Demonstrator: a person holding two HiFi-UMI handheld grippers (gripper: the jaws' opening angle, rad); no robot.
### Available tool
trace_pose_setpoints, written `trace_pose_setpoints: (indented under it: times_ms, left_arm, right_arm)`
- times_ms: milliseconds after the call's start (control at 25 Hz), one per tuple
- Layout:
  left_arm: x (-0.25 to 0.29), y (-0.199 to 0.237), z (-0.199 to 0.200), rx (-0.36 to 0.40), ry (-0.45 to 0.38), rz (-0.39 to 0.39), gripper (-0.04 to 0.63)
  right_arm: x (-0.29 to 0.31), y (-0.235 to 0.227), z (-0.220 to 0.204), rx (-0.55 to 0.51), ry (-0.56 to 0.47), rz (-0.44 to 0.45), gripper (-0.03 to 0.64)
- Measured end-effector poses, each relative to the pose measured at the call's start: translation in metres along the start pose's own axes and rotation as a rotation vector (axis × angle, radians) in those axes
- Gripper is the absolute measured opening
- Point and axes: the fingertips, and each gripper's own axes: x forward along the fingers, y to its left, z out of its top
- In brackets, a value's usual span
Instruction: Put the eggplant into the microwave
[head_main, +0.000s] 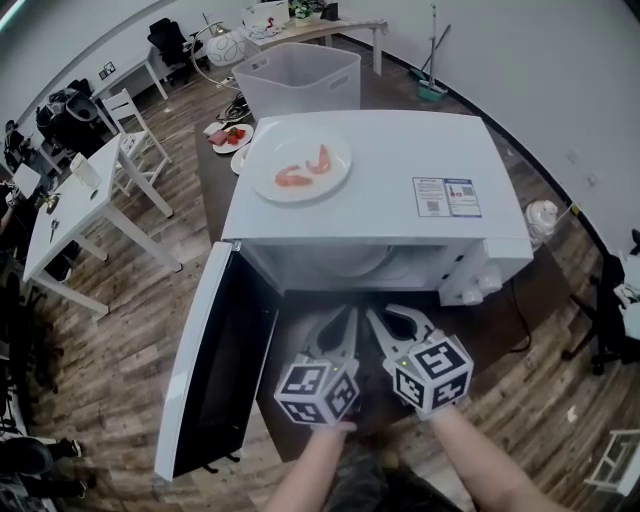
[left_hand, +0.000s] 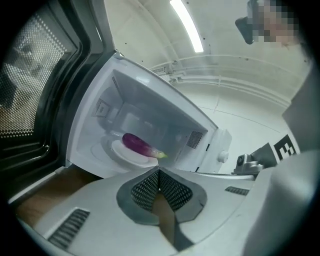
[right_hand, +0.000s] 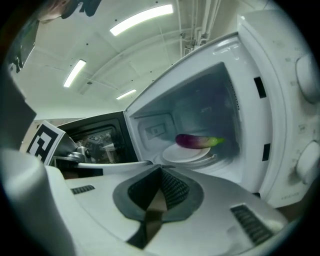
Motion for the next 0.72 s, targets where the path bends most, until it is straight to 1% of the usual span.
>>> trace_pose_setpoints:
  times_ms: [200, 440, 720]
  left_arm:
    - [-0.018, -0.017, -0.006, 0.026, 0.004, -0.028, 0.012]
    - [-0.043, -0.031, -0.009, 0.051, -0.002, -0.021, 0.012]
    - [-0.072, -0.045, -0.019, 0.052, 0.005, -0.034, 0.012]
  right_arm:
    - [-0.019, 0.011, -0.004, -0.02, 0.015, 0.011, 0.0]
    - [-0.044, 0.027, -0.006, -0.04, 0.016, 0.016, 0.0]
    - [-0.069, 0.051, -0.012, -0.049, 0.019, 0.046, 0.002]
